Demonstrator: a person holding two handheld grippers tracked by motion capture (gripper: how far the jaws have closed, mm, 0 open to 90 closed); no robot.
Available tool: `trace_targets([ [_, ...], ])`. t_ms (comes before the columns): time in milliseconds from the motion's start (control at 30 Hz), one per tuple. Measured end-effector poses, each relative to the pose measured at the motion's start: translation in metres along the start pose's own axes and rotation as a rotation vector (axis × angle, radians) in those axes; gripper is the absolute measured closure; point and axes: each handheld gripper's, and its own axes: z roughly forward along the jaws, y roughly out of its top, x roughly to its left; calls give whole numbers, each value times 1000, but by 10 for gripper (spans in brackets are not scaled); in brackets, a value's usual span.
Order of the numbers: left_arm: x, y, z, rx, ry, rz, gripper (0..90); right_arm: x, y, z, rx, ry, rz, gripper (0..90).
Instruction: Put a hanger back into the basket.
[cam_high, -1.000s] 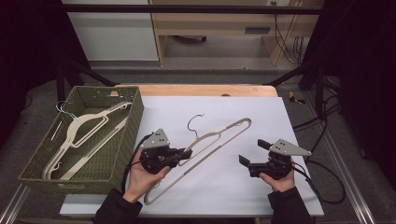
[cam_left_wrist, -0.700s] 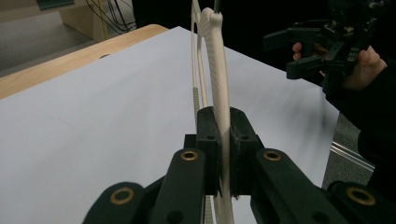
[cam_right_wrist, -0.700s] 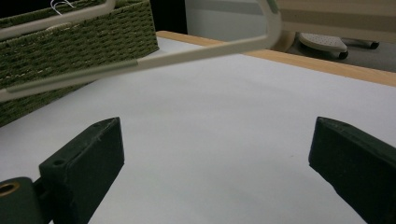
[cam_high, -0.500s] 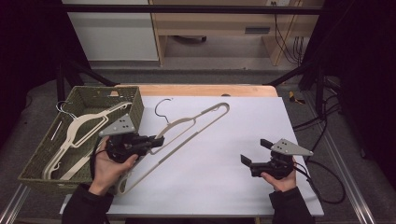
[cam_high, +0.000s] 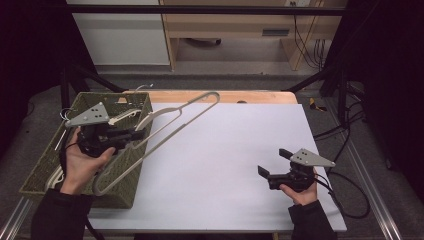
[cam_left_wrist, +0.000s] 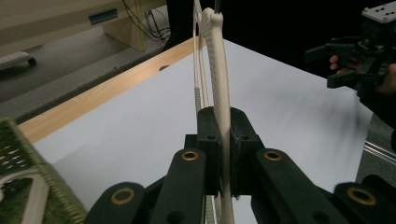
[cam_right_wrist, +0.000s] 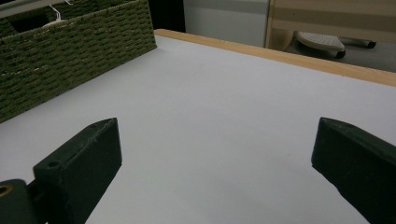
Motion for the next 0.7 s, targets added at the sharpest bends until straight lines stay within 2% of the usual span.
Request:
trace_targets([
  [367, 35, -4, -33, -19, 58, -24, 849, 0, 0, 0, 0, 2, -6, 24],
  [700, 65, -19, -55, -12, 107, -46, 849, 1, -1, 2, 6, 2, -2, 24],
])
